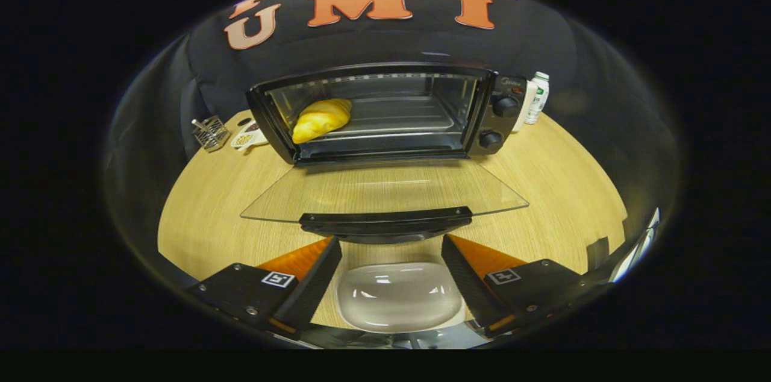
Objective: Open the toaster oven, put the food inside, and close the toaster oven door.
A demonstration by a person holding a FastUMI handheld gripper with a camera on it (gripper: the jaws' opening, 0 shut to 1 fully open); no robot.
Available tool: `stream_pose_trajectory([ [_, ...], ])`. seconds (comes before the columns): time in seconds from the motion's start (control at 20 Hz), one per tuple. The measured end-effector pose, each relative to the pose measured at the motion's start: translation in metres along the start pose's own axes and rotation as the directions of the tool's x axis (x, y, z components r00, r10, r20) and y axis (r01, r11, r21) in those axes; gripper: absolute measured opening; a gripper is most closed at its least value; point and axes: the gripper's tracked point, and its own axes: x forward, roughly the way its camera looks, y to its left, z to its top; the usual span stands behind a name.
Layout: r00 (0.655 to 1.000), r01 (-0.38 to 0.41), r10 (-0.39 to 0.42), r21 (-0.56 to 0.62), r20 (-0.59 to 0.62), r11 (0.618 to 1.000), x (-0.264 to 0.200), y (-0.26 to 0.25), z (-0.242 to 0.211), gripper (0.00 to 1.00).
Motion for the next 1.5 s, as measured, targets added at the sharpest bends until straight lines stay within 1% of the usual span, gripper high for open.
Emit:
stream_pose_trajectory([
  [0.15,1.0,-0.007,0.007,0.005,0.017,1.0,-0.006,0.002,0.014,1.0],
  [0.3,0.998,-0.008,0.007,0.018,0.063,1.0,-0.011,0.003,0.034,1.0],
  [0.35,0.997,-0.007,0.006,0.02,0.079,1.0,0.001,0.001,0.048,1.0],
  [0.7,0.989,-0.009,0.006,0.019,0.148,1.0,-0.001,0.0,0.089,1.0],
  [0.9,0.979,-0.018,0.012,0.029,0.202,0.999,0.003,0.001,0.121,1.0],
  [1.0,0.978,-0.036,0.026,0.048,0.206,0.998,0.011,0.005,0.133,1.0],
  [1.15,0.983,-0.007,0.002,0.026,0.184,1.0,0.028,0.001,0.138,1.0],
  [1.2,0.982,-0.007,0.003,0.023,0.188,1.0,0.03,0.003,0.141,1.0],
  [1.35,0.977,-0.026,0.019,0.031,0.213,0.999,0.023,0.006,0.157,1.0],
  [1.4,0.974,-0.024,0.017,0.029,0.227,0.999,0.005,0.007,0.158,1.0],
  [1.5,0.966,-0.022,0.014,0.031,0.257,0.999,-0.008,0.004,0.172,1.0],
])
